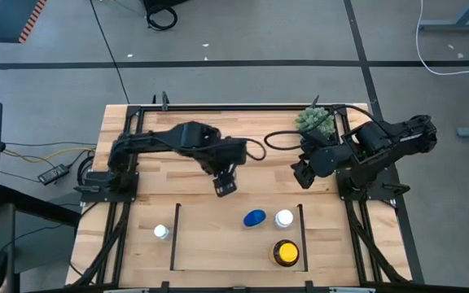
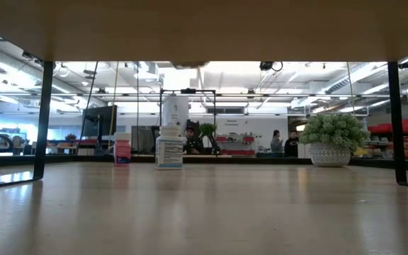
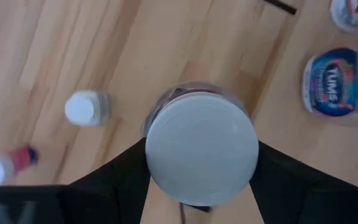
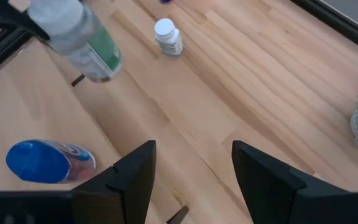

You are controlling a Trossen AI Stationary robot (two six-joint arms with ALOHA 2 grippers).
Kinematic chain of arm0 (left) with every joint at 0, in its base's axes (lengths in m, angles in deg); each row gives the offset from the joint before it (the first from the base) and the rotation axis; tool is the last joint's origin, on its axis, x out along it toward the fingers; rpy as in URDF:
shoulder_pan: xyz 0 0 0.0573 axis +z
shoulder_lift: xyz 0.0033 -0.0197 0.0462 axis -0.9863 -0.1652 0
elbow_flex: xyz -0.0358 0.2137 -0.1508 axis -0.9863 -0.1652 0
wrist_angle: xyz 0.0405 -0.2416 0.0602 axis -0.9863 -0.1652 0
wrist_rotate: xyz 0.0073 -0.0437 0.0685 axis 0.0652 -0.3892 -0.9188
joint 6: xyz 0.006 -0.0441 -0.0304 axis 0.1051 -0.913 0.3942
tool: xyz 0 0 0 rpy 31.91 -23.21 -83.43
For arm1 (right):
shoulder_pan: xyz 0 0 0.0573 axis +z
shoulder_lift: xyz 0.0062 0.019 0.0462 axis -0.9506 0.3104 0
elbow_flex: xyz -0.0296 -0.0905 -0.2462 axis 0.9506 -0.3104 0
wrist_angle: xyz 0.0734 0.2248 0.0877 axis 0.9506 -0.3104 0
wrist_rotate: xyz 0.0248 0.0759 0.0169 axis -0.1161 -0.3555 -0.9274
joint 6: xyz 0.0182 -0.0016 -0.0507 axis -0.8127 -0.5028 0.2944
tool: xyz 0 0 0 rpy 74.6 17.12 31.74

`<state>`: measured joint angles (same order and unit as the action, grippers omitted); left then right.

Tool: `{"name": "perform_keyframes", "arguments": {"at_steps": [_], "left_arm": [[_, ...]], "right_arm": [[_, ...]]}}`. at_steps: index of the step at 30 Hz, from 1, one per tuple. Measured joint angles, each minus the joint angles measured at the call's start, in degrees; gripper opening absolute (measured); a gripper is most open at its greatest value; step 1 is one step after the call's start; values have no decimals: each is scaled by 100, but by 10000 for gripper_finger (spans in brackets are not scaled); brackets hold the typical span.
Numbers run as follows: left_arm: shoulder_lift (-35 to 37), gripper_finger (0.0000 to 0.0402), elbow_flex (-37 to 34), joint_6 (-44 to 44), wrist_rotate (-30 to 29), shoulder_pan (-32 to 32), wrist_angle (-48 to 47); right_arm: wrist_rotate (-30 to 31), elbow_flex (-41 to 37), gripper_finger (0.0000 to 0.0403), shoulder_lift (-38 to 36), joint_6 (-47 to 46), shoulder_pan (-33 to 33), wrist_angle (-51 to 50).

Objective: Pick and place medicine bottles onto shelf by color
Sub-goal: Put the green medicine bottle on the shelf

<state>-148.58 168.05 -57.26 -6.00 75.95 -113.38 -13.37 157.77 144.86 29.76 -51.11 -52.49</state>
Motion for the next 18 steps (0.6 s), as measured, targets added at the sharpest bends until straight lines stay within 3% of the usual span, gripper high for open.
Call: {"name": "perform_keyframes", "arguments": {"at_steps": [4,18], "left_arm": [[234,232,8,-461,-38,-317,29],[325,233,5,-484,-59,-1715,64]], "right_arm": [[28,0,218,0,72,77,2],[35,0,218,0,-839,403,20]]}}
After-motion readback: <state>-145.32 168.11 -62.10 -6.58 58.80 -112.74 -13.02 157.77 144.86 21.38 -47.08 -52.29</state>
